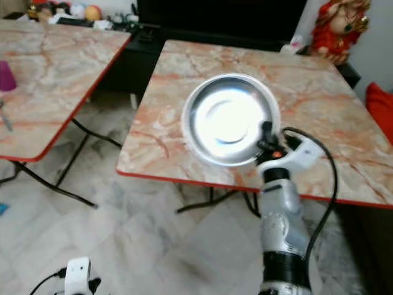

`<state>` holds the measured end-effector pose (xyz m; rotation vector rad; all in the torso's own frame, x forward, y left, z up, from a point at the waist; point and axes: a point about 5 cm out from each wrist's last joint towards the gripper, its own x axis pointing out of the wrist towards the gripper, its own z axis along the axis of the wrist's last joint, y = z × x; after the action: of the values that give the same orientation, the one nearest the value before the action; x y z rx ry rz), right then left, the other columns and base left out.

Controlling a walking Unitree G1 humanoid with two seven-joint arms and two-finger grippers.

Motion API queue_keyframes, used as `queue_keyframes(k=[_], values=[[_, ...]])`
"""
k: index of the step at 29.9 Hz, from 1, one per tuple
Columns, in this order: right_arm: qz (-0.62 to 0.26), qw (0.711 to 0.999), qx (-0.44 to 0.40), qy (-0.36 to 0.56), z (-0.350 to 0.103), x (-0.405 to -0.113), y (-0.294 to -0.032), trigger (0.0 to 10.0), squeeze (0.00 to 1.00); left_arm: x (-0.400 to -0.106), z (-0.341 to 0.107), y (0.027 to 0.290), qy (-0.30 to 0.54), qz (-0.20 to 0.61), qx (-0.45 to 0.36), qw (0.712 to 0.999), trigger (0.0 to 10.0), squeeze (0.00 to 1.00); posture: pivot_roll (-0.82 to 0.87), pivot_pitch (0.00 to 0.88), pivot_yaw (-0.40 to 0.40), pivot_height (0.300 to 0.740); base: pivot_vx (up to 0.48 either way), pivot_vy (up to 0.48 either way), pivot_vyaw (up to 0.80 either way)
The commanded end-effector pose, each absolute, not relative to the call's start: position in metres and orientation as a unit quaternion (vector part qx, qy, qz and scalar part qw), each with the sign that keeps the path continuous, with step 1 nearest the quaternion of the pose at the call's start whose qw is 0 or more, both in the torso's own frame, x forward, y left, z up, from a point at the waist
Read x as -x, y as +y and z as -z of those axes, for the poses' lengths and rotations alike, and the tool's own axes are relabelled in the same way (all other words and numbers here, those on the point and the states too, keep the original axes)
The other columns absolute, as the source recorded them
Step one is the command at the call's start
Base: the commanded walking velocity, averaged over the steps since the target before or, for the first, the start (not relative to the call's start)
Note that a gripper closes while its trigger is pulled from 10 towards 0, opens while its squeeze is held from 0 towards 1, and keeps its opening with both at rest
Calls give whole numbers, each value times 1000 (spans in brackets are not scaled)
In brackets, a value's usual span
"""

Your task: Setting the table

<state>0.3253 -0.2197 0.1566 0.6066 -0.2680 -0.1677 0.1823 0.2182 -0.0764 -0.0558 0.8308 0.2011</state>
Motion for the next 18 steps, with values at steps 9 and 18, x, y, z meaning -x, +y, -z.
queue_keyframes(k=[9, 18], values=[[189, 922, -312, -125, -153, -330, -243, 10000, 0, -177, 79, 219, 414, -94, 27, 905, 10000, 0, 65, 99, -84, 740, 0, 0, 0], [217, 920, -302, -126, -152, -336, -237, 10000, 0, -179, 78, 218, 410, -90, 32, 907, 10000, 0, 66, 100, -84, 740, 0, 0, 0]])
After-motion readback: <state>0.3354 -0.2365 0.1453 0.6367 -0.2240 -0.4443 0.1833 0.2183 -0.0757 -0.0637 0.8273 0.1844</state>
